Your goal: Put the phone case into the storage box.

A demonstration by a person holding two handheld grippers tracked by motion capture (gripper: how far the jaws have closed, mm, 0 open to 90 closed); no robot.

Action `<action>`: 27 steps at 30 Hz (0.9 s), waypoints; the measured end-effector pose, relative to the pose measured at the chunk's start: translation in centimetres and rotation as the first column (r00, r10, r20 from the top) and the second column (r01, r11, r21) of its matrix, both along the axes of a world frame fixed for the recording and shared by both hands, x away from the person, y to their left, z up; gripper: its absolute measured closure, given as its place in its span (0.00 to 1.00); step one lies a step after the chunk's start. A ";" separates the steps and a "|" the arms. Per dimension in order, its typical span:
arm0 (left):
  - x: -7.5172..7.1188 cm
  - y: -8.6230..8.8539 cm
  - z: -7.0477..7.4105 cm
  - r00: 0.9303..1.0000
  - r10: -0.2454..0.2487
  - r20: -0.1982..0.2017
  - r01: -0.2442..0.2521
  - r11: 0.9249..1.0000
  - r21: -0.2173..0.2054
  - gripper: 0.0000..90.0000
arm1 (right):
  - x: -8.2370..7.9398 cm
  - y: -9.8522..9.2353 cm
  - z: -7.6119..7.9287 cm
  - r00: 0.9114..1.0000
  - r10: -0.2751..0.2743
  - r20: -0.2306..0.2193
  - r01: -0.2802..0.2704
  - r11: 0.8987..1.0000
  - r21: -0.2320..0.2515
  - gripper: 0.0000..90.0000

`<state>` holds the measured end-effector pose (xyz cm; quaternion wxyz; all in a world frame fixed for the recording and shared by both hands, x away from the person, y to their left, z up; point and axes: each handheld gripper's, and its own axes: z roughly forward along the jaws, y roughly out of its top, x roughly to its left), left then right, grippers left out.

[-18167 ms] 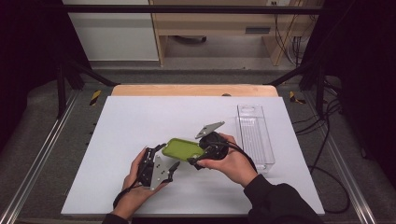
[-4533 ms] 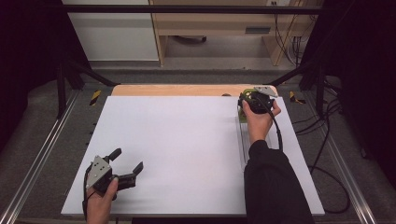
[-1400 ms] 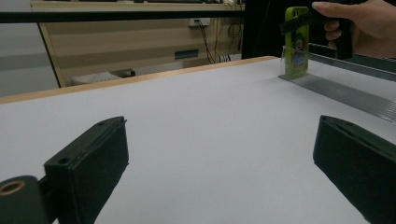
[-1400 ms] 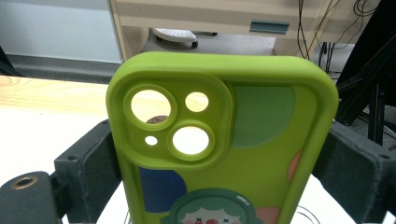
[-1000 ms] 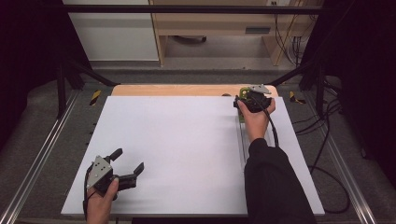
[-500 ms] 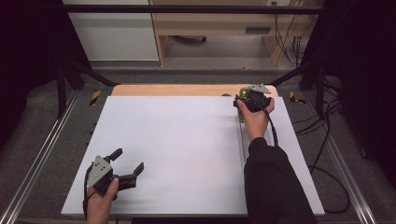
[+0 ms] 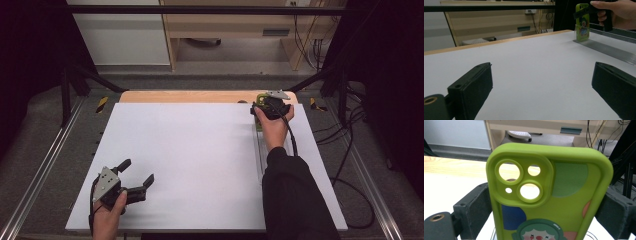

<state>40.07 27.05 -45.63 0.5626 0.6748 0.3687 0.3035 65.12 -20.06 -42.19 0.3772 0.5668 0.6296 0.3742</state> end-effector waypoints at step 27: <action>0.0 0.0 0.0 1.000 0.000 -0.001 0.000 1.000 0.001 0.03 | -0.1 0.2 0.0 0.999 0.029 0.022 -0.030 0.999 0.022 0.07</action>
